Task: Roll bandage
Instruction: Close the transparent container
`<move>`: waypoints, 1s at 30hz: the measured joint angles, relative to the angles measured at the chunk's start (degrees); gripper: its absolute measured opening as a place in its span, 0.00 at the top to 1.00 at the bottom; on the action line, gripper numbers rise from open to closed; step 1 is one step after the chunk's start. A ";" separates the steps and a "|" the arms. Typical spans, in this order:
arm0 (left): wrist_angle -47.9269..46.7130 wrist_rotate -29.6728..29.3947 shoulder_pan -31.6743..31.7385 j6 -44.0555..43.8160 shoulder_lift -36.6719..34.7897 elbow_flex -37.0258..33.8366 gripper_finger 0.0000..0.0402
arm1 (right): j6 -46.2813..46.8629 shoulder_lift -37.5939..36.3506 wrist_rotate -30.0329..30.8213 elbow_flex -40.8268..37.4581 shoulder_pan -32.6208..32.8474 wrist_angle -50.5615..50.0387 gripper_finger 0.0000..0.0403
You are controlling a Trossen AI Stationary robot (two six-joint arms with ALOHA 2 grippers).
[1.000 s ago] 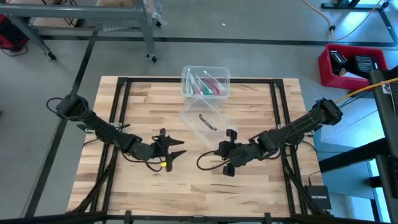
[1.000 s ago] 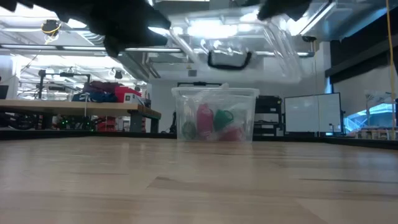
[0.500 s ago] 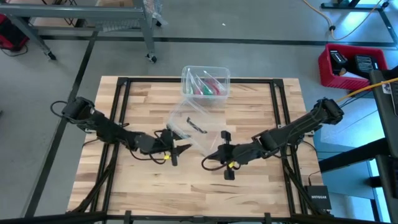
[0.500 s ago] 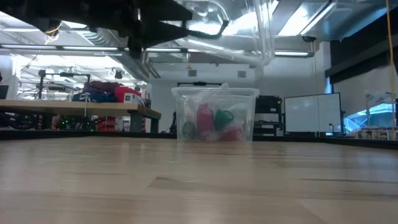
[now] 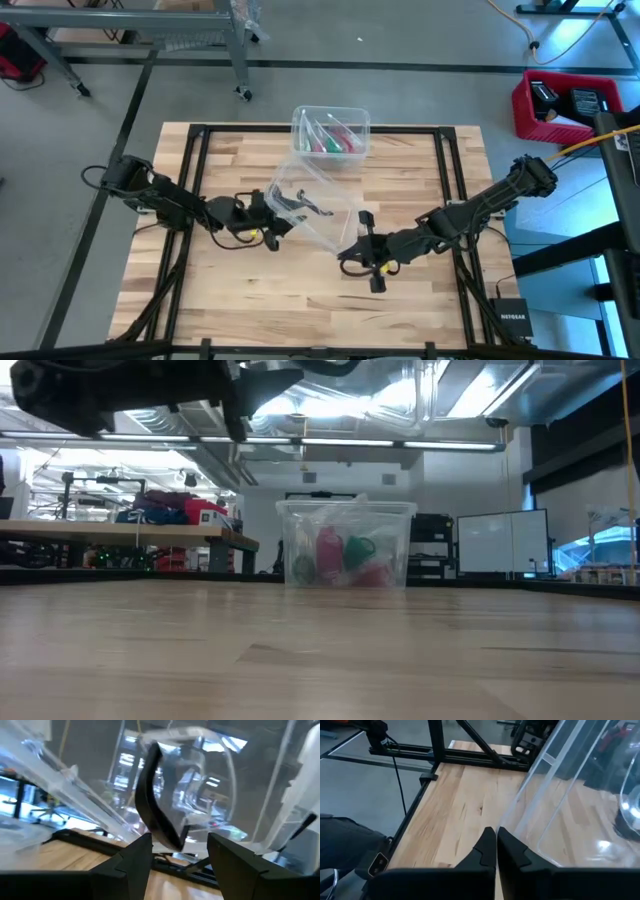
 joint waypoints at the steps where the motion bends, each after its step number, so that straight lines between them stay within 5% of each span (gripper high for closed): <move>1: -0.04 1.11 0.38 -0.21 0.11 0.29 0.55 | -0.09 0.00 0.02 0.00 -0.01 -0.03 1.00; 18: -1.66 2.04 2.53 1.80 2.20 2.59 0.55 | -1.04 0.00 -0.66 0.00 -0.01 -0.15 1.00; 24: 1.75 8.60 2.56 3.87 2.20 3.40 0.55 | -0.99 0.00 -1.07 0.00 -0.01 -0.12 1.00; 30: 1.91 8.94 2.56 6.15 2.20 3.82 0.55 | -0.97 0.00 -1.07 0.00 -0.01 0.01 1.00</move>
